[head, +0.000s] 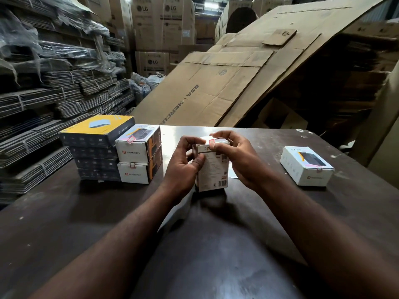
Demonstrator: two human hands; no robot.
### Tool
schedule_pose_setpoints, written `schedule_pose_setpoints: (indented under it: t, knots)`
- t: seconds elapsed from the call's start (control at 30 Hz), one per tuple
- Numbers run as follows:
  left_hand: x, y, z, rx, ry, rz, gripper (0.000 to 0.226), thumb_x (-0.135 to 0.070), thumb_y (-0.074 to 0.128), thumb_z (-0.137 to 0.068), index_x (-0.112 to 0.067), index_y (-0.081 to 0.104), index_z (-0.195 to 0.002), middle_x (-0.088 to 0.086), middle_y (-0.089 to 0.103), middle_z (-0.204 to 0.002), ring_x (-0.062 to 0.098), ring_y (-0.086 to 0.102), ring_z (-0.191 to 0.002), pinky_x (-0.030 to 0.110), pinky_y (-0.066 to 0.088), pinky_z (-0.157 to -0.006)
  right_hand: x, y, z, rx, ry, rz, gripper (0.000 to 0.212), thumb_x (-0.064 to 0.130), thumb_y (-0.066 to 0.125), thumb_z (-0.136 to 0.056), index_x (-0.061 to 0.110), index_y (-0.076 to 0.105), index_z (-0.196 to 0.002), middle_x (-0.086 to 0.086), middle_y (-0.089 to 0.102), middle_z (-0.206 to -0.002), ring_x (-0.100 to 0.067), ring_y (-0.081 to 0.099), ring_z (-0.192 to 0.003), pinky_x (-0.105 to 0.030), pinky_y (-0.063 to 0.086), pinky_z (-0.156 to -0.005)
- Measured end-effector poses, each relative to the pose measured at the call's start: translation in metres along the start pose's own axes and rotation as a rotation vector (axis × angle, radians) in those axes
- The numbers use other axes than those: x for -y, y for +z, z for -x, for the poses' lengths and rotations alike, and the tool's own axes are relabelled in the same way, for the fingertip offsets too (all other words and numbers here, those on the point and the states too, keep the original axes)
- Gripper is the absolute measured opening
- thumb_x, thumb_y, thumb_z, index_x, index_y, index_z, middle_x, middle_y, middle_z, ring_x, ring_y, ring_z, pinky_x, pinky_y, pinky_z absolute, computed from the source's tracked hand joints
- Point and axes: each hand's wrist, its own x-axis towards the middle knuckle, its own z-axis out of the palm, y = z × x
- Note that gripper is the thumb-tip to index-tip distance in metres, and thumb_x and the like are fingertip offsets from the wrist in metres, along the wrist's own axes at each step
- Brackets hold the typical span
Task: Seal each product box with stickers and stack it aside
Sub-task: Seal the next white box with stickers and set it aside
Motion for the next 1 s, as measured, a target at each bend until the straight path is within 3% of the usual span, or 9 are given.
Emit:
schedule_pose_setpoints:
  t: [0.17,0.33,0.5,0.57,0.67,0.83,1.0]
  knots:
    - [0.002,0.001,0.001,-0.020,0.014,-0.009,0.022,-0.008,0.057,-0.091,-0.023,0.054,-0.106,0.003,0.059,-0.115,0.025,0.059,-0.103,0.038,0.057,-0.082,-0.004,0.004,0.001,0.039,0.060,-0.079,0.037,0.020,0.071,-0.077,0.014,0.061,-0.112,-0.009,0.066,-0.096,-0.017,0.065,-0.082,-0.036,0.053,-0.073]
    - [0.002,-0.001,-0.001,-0.043,-0.003,-0.029,0.024,-0.012,0.058,-0.088,-0.026,0.054,-0.108,0.003,0.060,-0.115,0.022,0.060,-0.103,0.047,0.057,-0.086,-0.004,0.006,0.002,0.061,-0.025,-0.086,0.016,0.015,0.073,-0.078,0.021,0.071,-0.092,-0.004,0.069,-0.096,-0.017,0.066,-0.085,-0.037,0.055,-0.077]
    - [0.001,-0.001,-0.001,-0.048,-0.003,-0.058,0.025,-0.020,0.058,-0.084,-0.028,0.054,-0.108,0.014,0.059,-0.120,0.024,0.061,-0.105,0.045,0.058,-0.085,0.000,0.006,0.002,0.047,-0.051,-0.101,0.017,0.003,0.074,-0.082,0.020,0.074,-0.079,-0.004,0.064,-0.126,-0.011,0.067,-0.100,-0.025,0.054,-0.077]
    - [0.002,-0.001,-0.001,-0.049,-0.006,-0.068,0.025,-0.020,0.058,-0.084,-0.028,0.055,-0.108,0.012,0.059,-0.119,0.027,0.062,-0.106,0.046,0.058,-0.085,0.002,0.008,0.003,0.020,-0.050,-0.078,0.014,0.006,0.074,-0.085,0.018,0.072,-0.080,-0.004,0.064,-0.126,-0.012,0.066,-0.097,-0.024,0.054,-0.075]
    - [0.002,-0.001,-0.001,-0.052,-0.010,-0.087,0.024,-0.022,0.059,-0.085,-0.029,0.056,-0.107,0.007,0.060,-0.117,0.032,0.062,-0.110,0.049,0.059,-0.085,0.003,0.011,0.004,-0.026,-0.064,-0.055,0.013,0.010,0.073,-0.087,0.019,0.072,-0.078,0.000,0.066,-0.117,-0.013,0.066,-0.093,-0.030,0.055,-0.079]
    - [0.001,0.000,0.000,-0.066,-0.005,-0.094,0.023,-0.021,0.059,-0.085,-0.031,0.057,-0.105,0.006,0.061,-0.116,0.038,0.061,-0.114,0.052,0.058,-0.087,-0.001,0.012,0.001,-0.046,-0.045,-0.120,0.016,0.012,0.075,-0.085,0.023,0.075,-0.074,-0.006,0.063,-0.130,-0.020,0.064,-0.104,-0.039,0.054,-0.089]
    - [-0.002,0.000,0.000,-0.067,0.018,-0.112,0.026,-0.018,0.060,-0.084,-0.042,0.060,-0.093,0.003,0.062,-0.111,0.046,0.060,-0.110,0.057,0.057,-0.085,-0.005,0.012,0.000,-0.061,-0.035,-0.141,0.006,0.009,0.073,-0.088,0.014,0.071,-0.084,-0.007,0.061,-0.134,-0.022,0.065,-0.107,-0.043,0.054,-0.093]
